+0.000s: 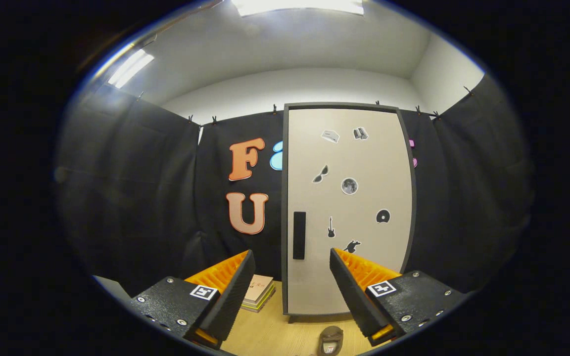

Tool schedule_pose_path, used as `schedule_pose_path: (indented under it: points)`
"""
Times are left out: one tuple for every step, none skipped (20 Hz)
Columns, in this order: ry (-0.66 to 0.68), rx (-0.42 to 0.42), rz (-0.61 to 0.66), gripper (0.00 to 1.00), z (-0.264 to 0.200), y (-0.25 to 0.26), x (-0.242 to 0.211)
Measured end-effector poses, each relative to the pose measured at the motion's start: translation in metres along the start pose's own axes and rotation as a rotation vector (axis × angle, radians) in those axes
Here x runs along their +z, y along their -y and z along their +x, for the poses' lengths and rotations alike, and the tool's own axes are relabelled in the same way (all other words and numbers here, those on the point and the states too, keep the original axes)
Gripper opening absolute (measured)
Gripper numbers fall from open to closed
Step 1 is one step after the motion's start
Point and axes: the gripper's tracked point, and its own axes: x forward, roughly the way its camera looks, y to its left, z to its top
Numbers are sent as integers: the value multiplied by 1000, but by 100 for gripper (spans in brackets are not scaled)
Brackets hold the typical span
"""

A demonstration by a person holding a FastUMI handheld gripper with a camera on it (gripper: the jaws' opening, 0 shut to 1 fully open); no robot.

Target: Open the shoe cabinet door, grab the shoes and put them into the shoe cabinet, then close the shoe cabinet door.

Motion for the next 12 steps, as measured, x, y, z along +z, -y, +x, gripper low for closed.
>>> schedule_pose_path:
  points:
    - [-4, 0, -5, 94, 8, -1, -3]
    - [-13, 5, -6, 95, 21, -6, -7]
    - [-13, 7, -9, 95, 33, -8, -11]
    - [-12, 4, -14, 95, 42, -8, -12]
    - [-12, -1, -18, 95, 53, -7, -15]
    - [-7, -1, -20, 95, 63, -6, -17]
    - [-2, -2, -22, 95, 74, -5, -18]
    - [-3, -11, -19, 95, 87, -2, -21]
    - [-6, -17, -8, 95, 100, 2, -24]
    - [-9, -18, 1, 95, 111, 2, -28]
    - [-11, -27, 2, 94, 124, 4, -32]
    - [-15, -42, -3, 94, 135, 10, -35]
